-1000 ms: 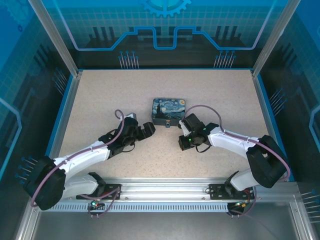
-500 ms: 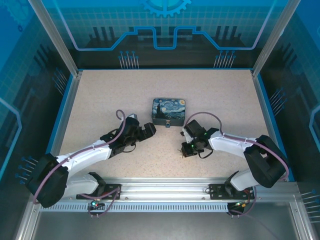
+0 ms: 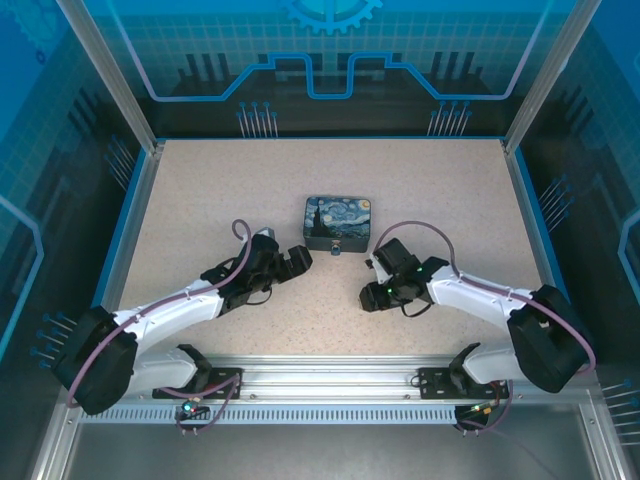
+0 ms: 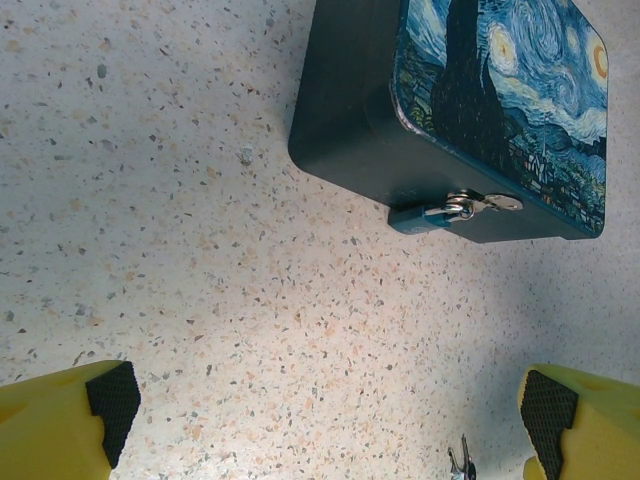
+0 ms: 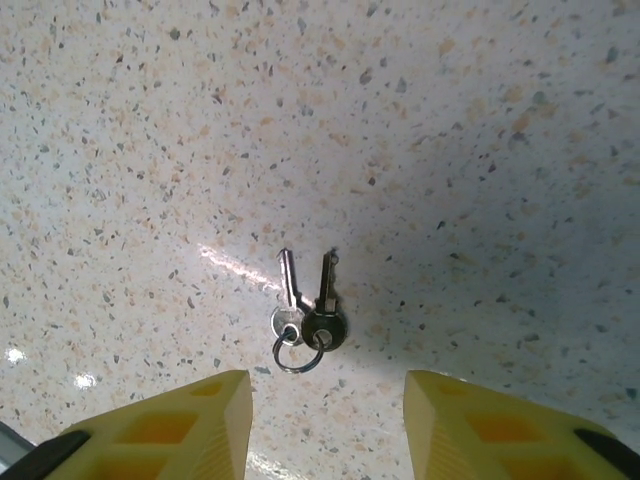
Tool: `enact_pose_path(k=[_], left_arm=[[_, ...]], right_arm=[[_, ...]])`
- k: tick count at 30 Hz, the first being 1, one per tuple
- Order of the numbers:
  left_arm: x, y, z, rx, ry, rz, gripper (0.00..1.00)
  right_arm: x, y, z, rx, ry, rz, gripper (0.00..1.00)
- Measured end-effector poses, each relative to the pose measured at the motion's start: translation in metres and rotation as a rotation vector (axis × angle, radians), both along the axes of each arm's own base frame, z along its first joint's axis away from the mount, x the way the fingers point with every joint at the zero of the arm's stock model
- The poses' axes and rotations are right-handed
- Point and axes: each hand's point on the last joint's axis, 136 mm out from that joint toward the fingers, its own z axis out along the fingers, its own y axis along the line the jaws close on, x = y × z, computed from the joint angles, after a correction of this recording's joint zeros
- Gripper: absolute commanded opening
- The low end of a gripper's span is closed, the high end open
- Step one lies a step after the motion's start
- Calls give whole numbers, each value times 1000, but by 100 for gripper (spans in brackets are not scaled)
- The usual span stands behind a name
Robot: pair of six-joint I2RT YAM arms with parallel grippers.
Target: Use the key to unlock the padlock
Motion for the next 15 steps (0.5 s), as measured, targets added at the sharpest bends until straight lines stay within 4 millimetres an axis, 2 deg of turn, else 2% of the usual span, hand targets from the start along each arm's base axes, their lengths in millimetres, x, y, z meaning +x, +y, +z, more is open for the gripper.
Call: enact_pose_path(k=[9, 12, 15], left_arm=[[0, 0, 0, 0, 0, 0, 99], [0, 0, 0, 0, 0, 0, 99], [0, 0, 0, 0, 0, 0, 99]], right_arm=[[5, 1, -15, -45, 34, -36, 43], [4, 4, -21, -63, 49, -34, 40], [6, 4, -25, -103, 50, -35, 32]])
